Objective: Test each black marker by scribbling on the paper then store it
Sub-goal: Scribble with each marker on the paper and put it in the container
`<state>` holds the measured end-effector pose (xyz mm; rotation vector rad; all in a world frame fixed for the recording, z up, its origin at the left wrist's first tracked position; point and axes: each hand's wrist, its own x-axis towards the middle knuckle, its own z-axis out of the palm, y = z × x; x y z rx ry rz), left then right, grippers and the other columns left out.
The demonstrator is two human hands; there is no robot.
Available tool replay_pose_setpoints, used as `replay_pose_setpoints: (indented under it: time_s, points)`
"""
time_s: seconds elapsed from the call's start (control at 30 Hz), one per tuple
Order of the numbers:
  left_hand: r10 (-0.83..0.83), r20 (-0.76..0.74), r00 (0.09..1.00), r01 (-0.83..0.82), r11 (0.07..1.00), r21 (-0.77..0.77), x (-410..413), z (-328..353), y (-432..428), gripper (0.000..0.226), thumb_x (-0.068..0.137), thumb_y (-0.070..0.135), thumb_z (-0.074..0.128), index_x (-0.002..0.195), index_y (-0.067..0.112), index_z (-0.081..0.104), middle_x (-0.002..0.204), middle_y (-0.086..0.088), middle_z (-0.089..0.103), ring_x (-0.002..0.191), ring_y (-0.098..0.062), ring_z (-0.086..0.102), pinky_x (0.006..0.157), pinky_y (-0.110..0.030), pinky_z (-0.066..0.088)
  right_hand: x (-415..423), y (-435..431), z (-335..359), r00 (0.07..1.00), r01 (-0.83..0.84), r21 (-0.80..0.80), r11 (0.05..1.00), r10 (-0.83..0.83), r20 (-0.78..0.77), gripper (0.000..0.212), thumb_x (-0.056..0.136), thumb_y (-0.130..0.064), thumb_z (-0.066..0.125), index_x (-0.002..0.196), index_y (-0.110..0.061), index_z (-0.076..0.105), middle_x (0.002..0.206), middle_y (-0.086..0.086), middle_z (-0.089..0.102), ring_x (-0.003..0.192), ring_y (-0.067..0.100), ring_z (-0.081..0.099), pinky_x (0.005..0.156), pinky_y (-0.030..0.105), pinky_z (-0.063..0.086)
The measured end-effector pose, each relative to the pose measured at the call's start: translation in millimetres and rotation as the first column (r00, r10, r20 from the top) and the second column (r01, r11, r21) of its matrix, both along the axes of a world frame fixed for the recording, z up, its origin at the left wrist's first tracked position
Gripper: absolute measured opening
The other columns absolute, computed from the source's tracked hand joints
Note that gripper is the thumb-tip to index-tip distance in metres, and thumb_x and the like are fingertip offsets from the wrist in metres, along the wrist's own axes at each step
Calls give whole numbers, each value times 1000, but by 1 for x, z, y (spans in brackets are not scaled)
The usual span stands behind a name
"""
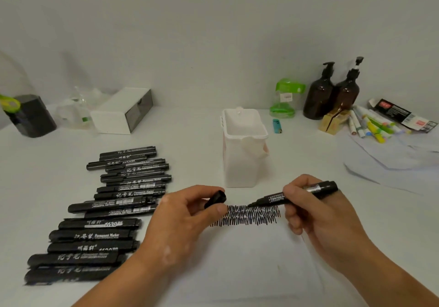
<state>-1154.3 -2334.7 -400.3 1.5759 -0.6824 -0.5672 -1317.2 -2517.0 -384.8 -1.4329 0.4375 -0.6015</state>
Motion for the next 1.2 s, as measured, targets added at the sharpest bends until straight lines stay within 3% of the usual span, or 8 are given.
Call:
replay_pose_setpoints:
  time_s: [0.07, 0.17, 0.3, 0.5, 0.6, 0.83, 1.0, 1.2]
  points:
    - [-39, 1, 999, 39, 999, -25, 0, -3, -1, 35, 64, 38, 80, 98, 40, 76, 92, 4, 79, 85, -9, 73, 74, -18, 56, -2, -1, 1, 1000, -9, -34, 999, 10, 13, 26, 66, -31, 86, 78, -11, 73, 60, 12, 59, 49, 22, 53, 45, 26, 45]
    - [-74, 5, 997, 74, 996, -57, -1, -4, -2, 27, 66, 31, 82, 93, 31, 76, 83, -2, 77, 69, -6, 67, 66, -15, 52, -3, -3, 2, 997, -41, 36, 999, 38, 65, 31, 64, -29, 88, 86, -10, 76, 64, 14, 62, 54, 23, 58, 48, 28, 48]
    - [-120, 18, 993, 121, 989, -85, -2, -7, -3, 22, 68, 27, 82, 90, 27, 77, 80, -1, 75, 67, -6, 63, 65, -14, 50, -4, 0, 2, 996, -74, 61, 995, 70, 60, 34, 62, -31, 84, 87, -9, 77, 66, 13, 66, 55, 23, 60, 49, 28, 49]
    - [-162, 120, 980, 167, 985, -35, -4, -13, -2, 40, 68, 54, 80, 101, 31, 75, 77, 8, 71, 70, -7, 58, 69, -22, 47, -3, 14, 7, 993, -105, -29, 994, 104, -56, 33, 63, -29, 83, 92, -15, 81, 70, 18, 72, 61, 27, 69, 53, 29, 53]
    - [-209, 180, 961, 220, 974, -48, -6, -13, -1, 34, 81, 53, 69, 103, 27, 69, 73, 9, 65, 68, -13, 54, 66, -23, 44, -2, 21, 10, 988, -134, -44, 990, 130, -78, 25, 68, -17, 85, 92, -20, 81, 79, 19, 77, 65, 30, 74, 54, 27, 55]
    - [-284, -55, 957, 267, 942, -206, -9, -12, -2, 31, 90, 44, 59, 94, 14, 55, 66, 3, 42, 64, -24, 42, 65, -37, 34, 0, 36, 14, 997, -7, -265, 964, -15, -80, 31, 64, -9, 91, 84, -30, 81, 72, 7, 77, 57, 22, 72, 50, 22, 53]
    - [-208, -27, 978, 199, 962, -188, -14, -12, -3, 37, 89, 51, 54, 89, 14, 49, 59, 6, 41, 59, -24, 34, 59, -35, 31, -2, 43, 12, 991, 7, -443, 896, -66, -119, 24, 68, -31, 87, 88, -38, 76, 73, -9, 76, 56, 3, 64, 54, 9, 47]
    - [-219, -43, 975, 204, 952, -230, -18, -3, 0, 35, 88, 45, 53, 84, 11, 46, 57, 3, 38, 57, -23, 27, 52, -31, 28, 0, 45, 8, 996, -22, -454, 891, -20, -89, 18, 70, -32, 81, 86, -36, 73, 66, -7, 72, 54, 4, 58, 54, 8, 42]
